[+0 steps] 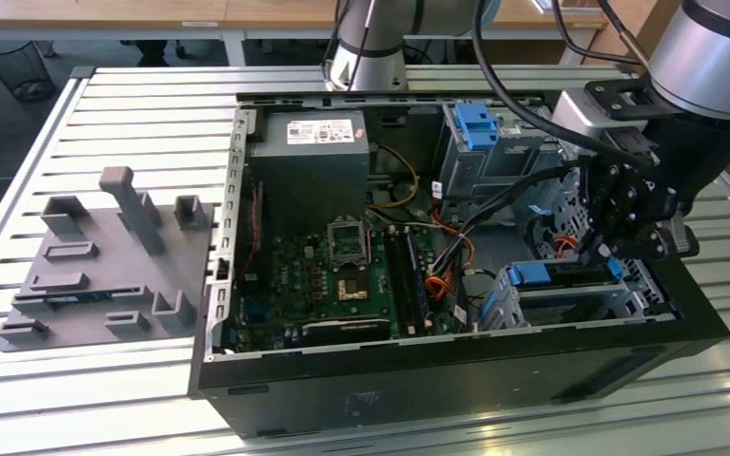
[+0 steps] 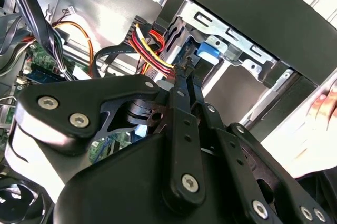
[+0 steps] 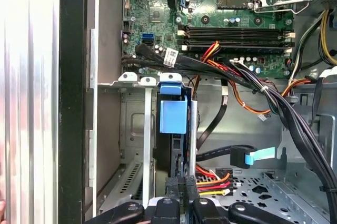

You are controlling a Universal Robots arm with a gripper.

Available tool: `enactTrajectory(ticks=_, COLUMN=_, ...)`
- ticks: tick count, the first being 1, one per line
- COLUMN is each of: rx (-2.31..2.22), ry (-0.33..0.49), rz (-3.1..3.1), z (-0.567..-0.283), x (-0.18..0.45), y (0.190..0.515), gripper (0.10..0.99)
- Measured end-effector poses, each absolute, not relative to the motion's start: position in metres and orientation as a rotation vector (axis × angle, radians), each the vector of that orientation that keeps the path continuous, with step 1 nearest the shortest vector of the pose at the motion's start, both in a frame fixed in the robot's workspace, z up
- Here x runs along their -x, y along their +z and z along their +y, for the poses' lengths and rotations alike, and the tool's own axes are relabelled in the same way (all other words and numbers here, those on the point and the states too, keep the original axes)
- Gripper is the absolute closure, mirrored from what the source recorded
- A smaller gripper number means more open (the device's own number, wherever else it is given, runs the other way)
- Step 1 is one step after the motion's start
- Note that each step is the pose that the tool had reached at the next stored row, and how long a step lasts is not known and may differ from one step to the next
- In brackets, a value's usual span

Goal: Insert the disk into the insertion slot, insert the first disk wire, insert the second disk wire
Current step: 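Insert the first disk wire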

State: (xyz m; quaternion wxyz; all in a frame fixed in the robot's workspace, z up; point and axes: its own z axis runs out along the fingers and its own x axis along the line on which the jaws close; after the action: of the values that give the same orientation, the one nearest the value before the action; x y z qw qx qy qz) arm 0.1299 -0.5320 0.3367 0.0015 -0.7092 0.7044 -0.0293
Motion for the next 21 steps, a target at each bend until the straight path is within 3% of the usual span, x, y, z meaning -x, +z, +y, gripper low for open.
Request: enactTrajectory(ticks=21, rx=2.225, ry=-0.090, rz=2.210, z=-0.5322, x=-0.1292, y=0.3322, gripper=0.922)
